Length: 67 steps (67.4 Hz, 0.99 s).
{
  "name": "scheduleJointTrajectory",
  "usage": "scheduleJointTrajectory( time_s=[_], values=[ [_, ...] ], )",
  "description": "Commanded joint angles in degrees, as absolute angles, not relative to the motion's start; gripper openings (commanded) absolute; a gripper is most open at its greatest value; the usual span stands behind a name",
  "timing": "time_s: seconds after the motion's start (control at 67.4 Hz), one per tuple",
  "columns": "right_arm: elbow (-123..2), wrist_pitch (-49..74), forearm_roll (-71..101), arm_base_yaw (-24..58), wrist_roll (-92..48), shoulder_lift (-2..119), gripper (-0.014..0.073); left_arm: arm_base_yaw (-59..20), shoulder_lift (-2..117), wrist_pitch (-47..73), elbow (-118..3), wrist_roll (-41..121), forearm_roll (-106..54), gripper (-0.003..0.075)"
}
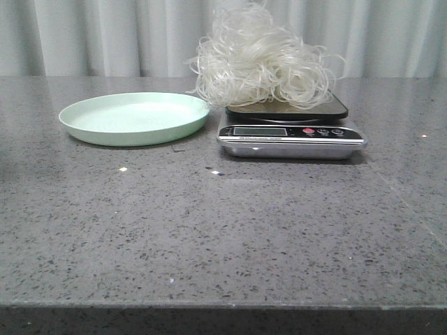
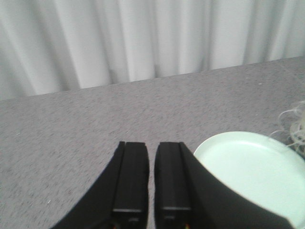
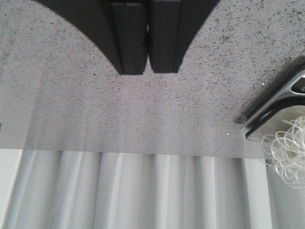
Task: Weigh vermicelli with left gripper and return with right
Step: 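Withdraw the left gripper from the scale, leaving the vermicelli to weigh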
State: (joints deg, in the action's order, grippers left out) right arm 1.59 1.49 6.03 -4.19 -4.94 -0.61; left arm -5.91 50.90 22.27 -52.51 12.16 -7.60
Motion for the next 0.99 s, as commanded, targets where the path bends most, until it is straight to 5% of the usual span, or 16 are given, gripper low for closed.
scheduleJointTrajectory(
  time_s=[0.0,0.326,0.638,0.979],
  values=[
    [1.1,-2.7,5.7,-4.4,-5.4,-1.5,0.015,-5.0,44.1,12.7,-46.0,12.1,-7.4,0.0137],
    [1.0,-6.2,5.7,-4.4,-5.4,-1.5,0.015,-4.9,27.5,2.6,-25.5,12.1,-7.4,0.0137],
    [-6.9,-6.1,5.7,-4.4,-5.4,-0.4,0.015,-4.9,24.5,-1.7,-21.2,12.1,-7.4,0.0137],
    [-36.0,-1.0,5.7,-3.5,-5.4,26.0,0.015,-4.9,24.5,-1.7,-21.2,12.1,-7.4,0.0136]
  ],
)
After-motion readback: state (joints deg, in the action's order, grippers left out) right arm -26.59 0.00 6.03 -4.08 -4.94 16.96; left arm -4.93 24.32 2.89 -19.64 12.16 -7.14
